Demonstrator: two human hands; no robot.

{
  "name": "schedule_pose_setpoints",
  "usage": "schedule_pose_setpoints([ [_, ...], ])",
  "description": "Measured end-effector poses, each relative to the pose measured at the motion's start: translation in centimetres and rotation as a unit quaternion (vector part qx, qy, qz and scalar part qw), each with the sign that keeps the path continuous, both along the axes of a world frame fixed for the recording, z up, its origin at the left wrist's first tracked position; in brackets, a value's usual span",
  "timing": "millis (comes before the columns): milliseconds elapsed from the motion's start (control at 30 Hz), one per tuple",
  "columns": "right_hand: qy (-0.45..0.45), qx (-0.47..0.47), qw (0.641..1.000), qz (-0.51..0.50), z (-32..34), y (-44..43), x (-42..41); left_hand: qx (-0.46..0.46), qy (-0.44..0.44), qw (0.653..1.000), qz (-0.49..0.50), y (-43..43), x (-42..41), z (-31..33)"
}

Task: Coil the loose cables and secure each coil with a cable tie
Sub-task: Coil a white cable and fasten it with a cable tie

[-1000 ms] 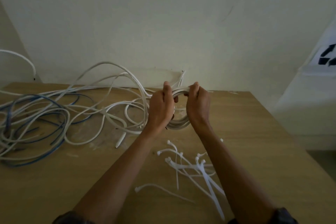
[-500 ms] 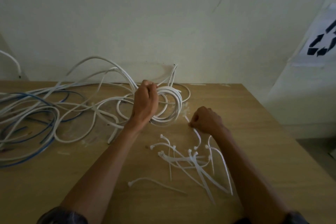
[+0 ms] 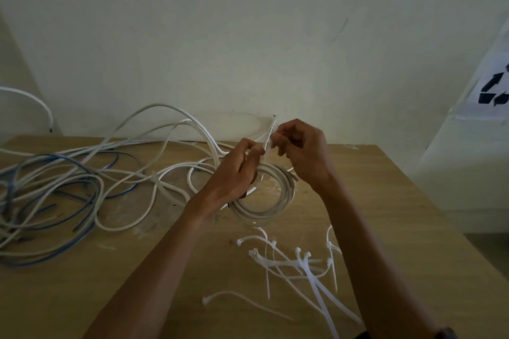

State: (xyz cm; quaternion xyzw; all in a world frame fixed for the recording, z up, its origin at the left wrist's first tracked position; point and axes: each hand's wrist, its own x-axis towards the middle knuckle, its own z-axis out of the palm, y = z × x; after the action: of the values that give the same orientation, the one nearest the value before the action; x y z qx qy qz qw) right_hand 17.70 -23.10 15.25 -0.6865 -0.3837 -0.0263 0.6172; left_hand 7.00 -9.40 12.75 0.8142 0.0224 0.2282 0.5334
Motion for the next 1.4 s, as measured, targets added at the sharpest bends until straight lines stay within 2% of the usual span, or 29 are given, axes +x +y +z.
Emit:
schedule_pose_setpoints([
  [100, 0.054, 0.022, 0.998, 0.035, 0.1, 0.1, -0.2, 0.046, -0.005, 0.999, -0.021, -0.3, -0.2, 0.4],
  [267, 0.078, -0.011, 0.997, 0.026, 0.2, 0.1, -0.6, 0.018, 0.006, 0.999, -0.042, -0.3, -0.4, 0.7],
  [333, 0.023, -0.046, 0.999, 0.002, 0.3, 0.3, -1.0, 0.001, 0.009, 0.999, -0.037, -0.1, -0.3, 0.4],
  [433, -0.141, -0.072, 0.984, -0.082, 0.7, 0.7, -2.0, -0.084, 0.005, 0.996, 0.002, 0.6, 0.0, 0.3],
  [500, -0.194, -0.081, 0.976, -0.053, 1.1, 0.5, -2.6, -0.160, 0.014, 0.987, 0.030, 1.4, 0.0, 0.7],
  [567, -0.227, -0.155, 0.961, 0.014, 1.4, 0.4, -3.5, -0.237, 0.025, 0.970, 0.048, 2.4, -0.2, 1.1],
  [633, -0.285, -0.239, 0.928, 0.009, 1.0, 0.9, -4.1, -0.293, 0.035, 0.954, 0.053, 3.1, -0.3, 1.4],
  [700, -0.360, -0.243, 0.899, -0.049, 0.0, 2.1, -4.6, -0.314, 0.046, 0.947, 0.051, 3.3, -0.3, 1.4],
  [767, -0.388, -0.197, 0.897, -0.072, -0.8, 3.1, -4.7, -0.315, 0.052, 0.947, 0.044, 3.1, -0.4, 1.3],
  [833, -0.343, -0.151, 0.925, -0.060, -1.0, 3.2, -4.2, -0.302, 0.043, 0.952, 0.038, 3.0, -0.2, 1.3],
  [933, -0.173, -0.087, 0.981, 0.022, -0.1, 2.4, -3.7, -0.220, 0.001, 0.973, 0.071, 3.2, -0.1, 1.1],
  [1033, -0.080, -0.042, 0.995, 0.038, 0.3, 2.2, -4.1, -0.086, -0.036, 0.991, 0.091, 2.7, -0.3, 0.9],
  [1100, -0.023, 0.001, 1.000, 0.018, 0.2, 2.4, -4.2, -0.029, -0.055, 0.995, 0.080, 2.0, -0.4, 0.8],
  [1267, -0.004, 0.060, 0.997, -0.050, -0.3, 2.8, -4.7, 0.011, -0.104, 0.988, 0.113, 1.5, 0.1, 0.8],
  [1400, -0.083, 0.064, 0.985, -0.136, -0.9, 3.5, -5.5, 0.107, -0.153, 0.970, 0.158, 2.0, 0.3, 0.1],
])
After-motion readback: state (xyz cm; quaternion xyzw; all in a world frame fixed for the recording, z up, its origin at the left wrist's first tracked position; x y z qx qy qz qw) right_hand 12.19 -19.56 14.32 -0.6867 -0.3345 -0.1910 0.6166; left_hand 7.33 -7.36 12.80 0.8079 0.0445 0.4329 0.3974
